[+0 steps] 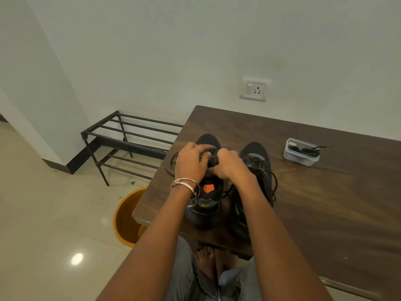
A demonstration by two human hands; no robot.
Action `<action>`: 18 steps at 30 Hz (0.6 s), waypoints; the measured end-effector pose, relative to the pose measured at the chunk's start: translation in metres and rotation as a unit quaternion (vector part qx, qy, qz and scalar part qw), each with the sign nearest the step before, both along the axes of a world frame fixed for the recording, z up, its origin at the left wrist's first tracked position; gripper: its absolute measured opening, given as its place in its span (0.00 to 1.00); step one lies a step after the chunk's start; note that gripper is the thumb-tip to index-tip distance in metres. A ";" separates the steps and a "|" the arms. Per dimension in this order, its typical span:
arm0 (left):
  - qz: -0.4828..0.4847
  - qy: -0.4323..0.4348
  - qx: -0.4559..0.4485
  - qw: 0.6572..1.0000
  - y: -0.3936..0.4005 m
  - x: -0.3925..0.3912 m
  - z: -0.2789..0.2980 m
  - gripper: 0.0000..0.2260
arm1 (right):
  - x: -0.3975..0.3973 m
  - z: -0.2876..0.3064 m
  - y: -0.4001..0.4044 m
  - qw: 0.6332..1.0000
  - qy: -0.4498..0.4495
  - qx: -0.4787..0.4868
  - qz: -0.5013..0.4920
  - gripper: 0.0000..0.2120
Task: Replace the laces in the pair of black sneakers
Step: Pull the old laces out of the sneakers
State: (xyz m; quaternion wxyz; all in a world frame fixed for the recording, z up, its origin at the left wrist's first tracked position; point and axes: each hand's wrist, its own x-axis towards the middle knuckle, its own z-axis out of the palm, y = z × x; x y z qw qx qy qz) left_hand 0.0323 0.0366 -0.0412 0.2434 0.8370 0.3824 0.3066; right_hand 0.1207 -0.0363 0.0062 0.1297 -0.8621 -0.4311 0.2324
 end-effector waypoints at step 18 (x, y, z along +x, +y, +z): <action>0.011 0.209 0.101 0.973 0.001 0.017 -0.004 0.10 | 0.016 -0.021 -0.003 0.993 0.117 -0.009 -0.014 0.11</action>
